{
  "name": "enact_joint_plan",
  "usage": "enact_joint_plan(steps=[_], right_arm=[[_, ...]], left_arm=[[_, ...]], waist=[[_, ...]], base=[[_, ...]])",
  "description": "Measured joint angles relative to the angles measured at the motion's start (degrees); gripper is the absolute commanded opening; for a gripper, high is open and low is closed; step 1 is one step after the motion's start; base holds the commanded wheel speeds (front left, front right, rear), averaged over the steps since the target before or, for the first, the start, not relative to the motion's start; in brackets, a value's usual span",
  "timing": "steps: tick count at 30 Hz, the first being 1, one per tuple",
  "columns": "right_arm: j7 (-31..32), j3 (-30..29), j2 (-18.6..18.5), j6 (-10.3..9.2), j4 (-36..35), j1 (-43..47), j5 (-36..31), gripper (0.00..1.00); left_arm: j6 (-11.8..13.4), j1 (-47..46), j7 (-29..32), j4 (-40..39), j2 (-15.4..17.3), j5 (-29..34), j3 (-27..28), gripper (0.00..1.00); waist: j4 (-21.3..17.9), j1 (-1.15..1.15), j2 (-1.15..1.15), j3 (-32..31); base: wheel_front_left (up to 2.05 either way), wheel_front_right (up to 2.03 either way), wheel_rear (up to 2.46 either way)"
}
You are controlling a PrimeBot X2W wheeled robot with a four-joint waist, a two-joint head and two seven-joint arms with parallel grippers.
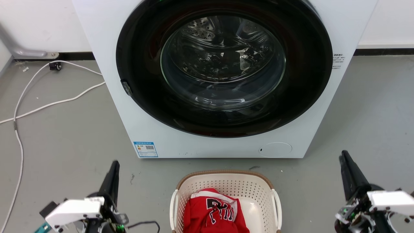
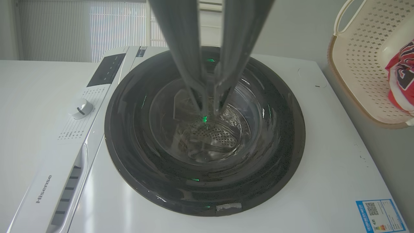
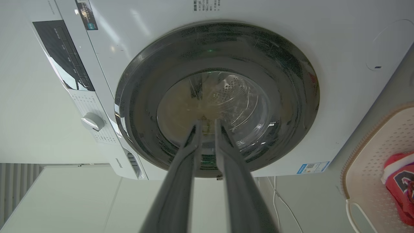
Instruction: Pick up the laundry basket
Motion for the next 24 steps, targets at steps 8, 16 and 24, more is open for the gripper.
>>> enact_joint_plan(steps=[8,16,24], right_arm=[[-1.5,0.8,0.2,0.0,0.5,1.7,-0.3,1.0],[-3.8,2.4,0.0,0.0,-1.0,2.0,-3.8,1.0],[-5.8,3.4,-0.4,0.0,-2.4,2.1,-13.8,1.0]], left_arm=[[0.0,1.6,-1.6,1.0,-0.2,0.0,-2.0,1.0],[0.0,1.5,-3.7,-0.1,-0.2,1.6,-4.2,1.0],[0.0,1.4,-5.8,-2.2,-0.2,8.4,-5.3,1.0]], waist=[[0.0,0.0,0.0,0.0],[0.1,0.0,0.0,0.0],[0.1,0.0,0.0,0.0]], base=[[0.0,0.0,0.0],[0.0,0.0,0.0],[0.0,0.0,0.0]])
